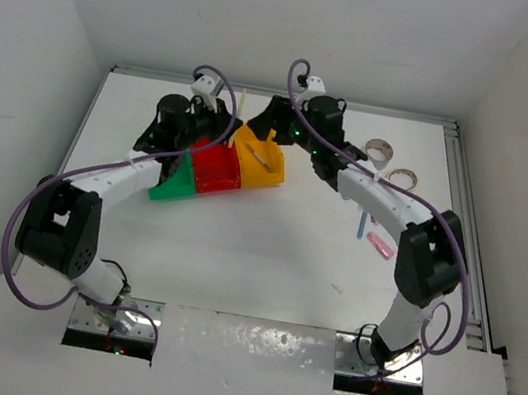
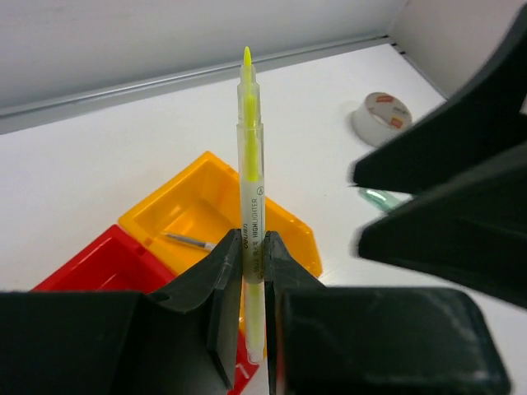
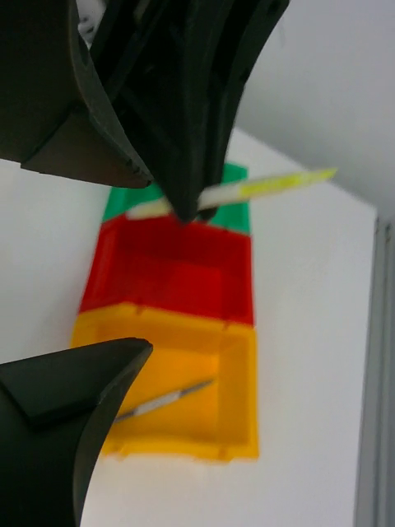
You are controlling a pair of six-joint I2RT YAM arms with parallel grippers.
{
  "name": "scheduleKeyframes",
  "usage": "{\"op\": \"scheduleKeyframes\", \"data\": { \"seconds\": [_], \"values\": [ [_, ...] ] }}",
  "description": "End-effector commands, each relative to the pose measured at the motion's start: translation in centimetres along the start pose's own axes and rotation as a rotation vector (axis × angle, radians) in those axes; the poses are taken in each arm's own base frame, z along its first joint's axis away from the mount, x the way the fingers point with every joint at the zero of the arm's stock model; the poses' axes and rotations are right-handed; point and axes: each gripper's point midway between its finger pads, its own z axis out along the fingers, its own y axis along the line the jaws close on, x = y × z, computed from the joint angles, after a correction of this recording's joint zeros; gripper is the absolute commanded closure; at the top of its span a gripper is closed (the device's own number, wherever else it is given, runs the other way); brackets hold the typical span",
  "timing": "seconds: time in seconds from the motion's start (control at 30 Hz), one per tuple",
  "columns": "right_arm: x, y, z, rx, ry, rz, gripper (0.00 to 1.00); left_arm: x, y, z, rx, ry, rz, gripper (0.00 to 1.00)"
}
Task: Sort the stationery into containers
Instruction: Pick up the pen from the center of the board, then close the pen cap on the pen.
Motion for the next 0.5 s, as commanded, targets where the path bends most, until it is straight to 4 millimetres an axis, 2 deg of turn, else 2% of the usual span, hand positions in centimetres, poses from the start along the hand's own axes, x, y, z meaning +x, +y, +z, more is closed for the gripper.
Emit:
{"op": "scheduleKeyframes", "data": {
  "seconds": [0.0,0.03,0.07,0.1,0.13,0.17,0.23,0.27,0.37,0.47],
  "values": [
    [0.5,-2.8,-4.7,0.084,0.137,-0.101,0.28,-2.3,1.6,-0.9,-0.066,-0.048,0.089,1.00],
    [0.0,-4.2,-6.3,0.133,0.150,-0.124,0.28,-1.8,2.5,-1.2,-0.097,-0.036,0.102,1.00],
    [2.4,-6.3,-8.3,0.201,0.255,-0.126,0.28,-1.8,3.3,-1.7,-0.122,-0.029,0.110,1.00],
    [3.0,-8.1,-9.8,0.243,0.298,-0.159,0.29,-1.7,3.7,-1.9,-0.135,-0.025,0.119,1.00],
    [3.3,-8.6,-11.5,0.264,0.330,-0.166,0.35,-1.5,4.0,-2.2,-0.146,-0.018,0.139,1.00],
    [6.4,-9.9,-14.0,0.307,0.458,-0.154,0.38,-1.7,4.2,-2.6,-0.154,-0.022,0.138,1.00],
    [8.3,-10.9,-17.1,0.346,0.559,-0.204,0.50,-1.3,4.7,-3.0,-0.162,-0.013,0.177,1.00],
    [11.3,-11.6,-19.5,0.378,0.674,-0.199,0.51,-1.4,4.8,-3.1,-0.166,-0.018,0.178,1.00],
    [15.5,-12.1,-23.7,0.408,0.843,-0.263,0.44,-1.0,5.2,-3.2,-0.177,-0.011,0.170,1.00],
    [18.4,-12.3,-26.3,0.399,0.961,-0.307,0.43,-0.7,5.2,-3.1,-0.174,-0.015,0.170,1.00]
  ]
}}
